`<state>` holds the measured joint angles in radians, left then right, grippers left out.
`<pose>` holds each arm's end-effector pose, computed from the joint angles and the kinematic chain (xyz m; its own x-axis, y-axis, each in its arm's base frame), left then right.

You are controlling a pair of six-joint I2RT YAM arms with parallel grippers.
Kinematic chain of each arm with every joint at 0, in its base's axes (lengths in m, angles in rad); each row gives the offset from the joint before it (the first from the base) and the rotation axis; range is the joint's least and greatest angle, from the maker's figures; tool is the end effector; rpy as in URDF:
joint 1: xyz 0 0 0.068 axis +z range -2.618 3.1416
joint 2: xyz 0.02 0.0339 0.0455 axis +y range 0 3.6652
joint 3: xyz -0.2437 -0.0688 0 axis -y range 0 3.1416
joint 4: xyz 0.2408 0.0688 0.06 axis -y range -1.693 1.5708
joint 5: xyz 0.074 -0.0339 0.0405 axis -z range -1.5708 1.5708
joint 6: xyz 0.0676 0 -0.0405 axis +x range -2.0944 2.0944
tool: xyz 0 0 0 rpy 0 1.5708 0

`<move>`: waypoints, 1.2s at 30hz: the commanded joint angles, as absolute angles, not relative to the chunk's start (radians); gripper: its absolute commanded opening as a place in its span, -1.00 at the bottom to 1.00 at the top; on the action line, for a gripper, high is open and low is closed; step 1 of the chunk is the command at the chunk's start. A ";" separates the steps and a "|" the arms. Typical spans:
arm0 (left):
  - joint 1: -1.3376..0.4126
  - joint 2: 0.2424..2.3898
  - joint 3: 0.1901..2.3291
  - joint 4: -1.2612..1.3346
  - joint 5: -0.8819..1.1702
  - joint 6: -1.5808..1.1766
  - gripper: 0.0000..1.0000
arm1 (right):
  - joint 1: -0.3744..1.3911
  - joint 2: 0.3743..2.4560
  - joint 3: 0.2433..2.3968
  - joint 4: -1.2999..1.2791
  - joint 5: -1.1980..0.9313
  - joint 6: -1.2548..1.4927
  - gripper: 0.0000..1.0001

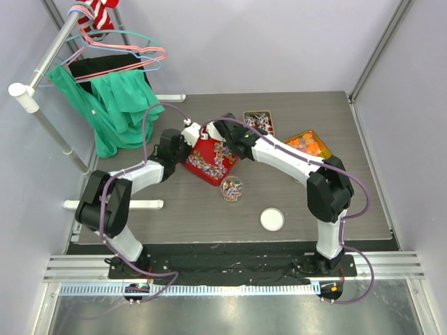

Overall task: Pack the candies
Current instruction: Adjust the spatula at the center of the board.

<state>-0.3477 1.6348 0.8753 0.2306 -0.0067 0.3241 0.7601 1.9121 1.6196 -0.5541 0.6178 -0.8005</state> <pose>0.3516 -0.1269 0.1630 -0.3429 0.4630 -0.8173 0.4689 0.8383 0.2781 0.3422 0.2713 0.2345 -0.1746 -0.9732 -0.1500 -0.5870 0.2251 -0.7776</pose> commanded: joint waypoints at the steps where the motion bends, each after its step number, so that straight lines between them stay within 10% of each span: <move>1: -0.347 1.707 0.965 0.319 -0.095 0.265 -1.00 | 0.756 1.885 1.591 -0.480 0.638 -0.787 -0.99; 11: -0.322 1.781 1.054 0.216 -0.124 0.209 -0.71 | 0.735 1.784 1.537 -0.477 0.445 -0.643 -0.98; 15: -0.256 1.744 1.083 0.169 -0.043 0.144 0.23 | 0.735 1.735 1.496 -0.477 0.358 -0.592 -0.98; 18: -0.204 1.689 1.104 0.120 0.134 0.066 0.46 | 0.735 1.692 1.462 -0.474 0.284 -0.552 -0.98; 36: -0.138 1.660 1.189 0.080 0.873 -0.304 0.40 | 0.831 1.637 1.431 -0.454 0.222 -0.549 -0.98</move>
